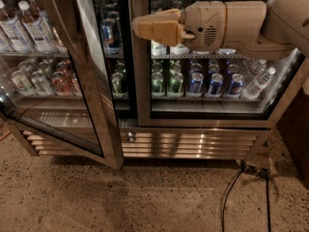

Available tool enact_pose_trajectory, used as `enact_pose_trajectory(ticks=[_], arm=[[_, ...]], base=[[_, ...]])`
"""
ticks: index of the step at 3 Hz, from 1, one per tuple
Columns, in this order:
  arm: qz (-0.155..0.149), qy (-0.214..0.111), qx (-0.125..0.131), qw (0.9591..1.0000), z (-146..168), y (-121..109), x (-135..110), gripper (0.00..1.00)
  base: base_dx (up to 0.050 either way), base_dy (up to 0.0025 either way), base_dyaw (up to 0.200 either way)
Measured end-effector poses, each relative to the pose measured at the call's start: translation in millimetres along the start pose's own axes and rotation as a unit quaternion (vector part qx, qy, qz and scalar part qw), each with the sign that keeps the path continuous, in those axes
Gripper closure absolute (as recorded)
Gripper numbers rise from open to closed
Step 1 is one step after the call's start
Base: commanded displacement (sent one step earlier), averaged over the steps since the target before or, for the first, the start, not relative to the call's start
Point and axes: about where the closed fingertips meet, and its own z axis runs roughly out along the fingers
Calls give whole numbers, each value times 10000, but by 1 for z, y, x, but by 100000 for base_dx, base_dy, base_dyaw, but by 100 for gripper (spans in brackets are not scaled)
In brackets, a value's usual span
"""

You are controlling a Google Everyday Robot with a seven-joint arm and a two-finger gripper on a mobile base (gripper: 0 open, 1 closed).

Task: Open left fridge door

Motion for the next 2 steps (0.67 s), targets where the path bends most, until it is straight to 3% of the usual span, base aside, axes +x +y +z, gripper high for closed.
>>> enact_pose_trajectory(ticks=[1, 2], arm=[[0, 0, 0, 10000, 0, 0, 0, 100], [0, 0, 0, 10000, 0, 0, 0, 100]], base=[[0, 1, 12393], [4647, 2, -37]])
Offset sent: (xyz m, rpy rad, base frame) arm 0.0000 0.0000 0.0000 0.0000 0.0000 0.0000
